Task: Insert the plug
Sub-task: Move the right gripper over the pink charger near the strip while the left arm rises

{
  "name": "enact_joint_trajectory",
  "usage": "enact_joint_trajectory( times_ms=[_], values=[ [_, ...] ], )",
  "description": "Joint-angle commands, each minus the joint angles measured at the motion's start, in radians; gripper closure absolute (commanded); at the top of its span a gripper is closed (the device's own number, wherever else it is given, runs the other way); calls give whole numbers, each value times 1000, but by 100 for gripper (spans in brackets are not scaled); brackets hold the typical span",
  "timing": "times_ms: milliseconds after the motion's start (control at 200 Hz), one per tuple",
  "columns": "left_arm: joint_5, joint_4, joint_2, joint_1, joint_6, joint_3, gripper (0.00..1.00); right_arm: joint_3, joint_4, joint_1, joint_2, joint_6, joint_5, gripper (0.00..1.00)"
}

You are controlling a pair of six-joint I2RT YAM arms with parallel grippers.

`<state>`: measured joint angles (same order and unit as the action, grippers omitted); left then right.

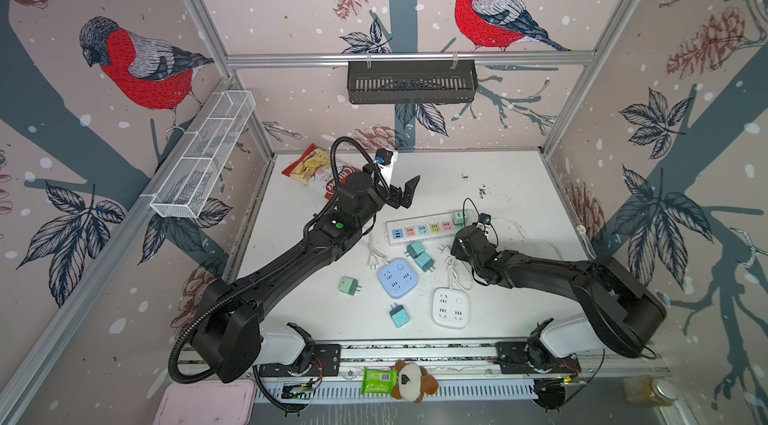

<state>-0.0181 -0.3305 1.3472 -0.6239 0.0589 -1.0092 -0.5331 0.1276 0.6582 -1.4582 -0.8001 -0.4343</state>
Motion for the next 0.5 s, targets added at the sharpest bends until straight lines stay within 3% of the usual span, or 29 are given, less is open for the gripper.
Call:
enact_joint_trajectory(
  times_ms=[0, 490],
  values=[
    [7, -51, -6, 0, -2, -1, 2, 24, 9, -5, 7, 10, -22, 18],
    [10, -50, 3, 1, 1, -2, 2, 140, -7, -9, 144, -20, -36, 29]
  ],
)
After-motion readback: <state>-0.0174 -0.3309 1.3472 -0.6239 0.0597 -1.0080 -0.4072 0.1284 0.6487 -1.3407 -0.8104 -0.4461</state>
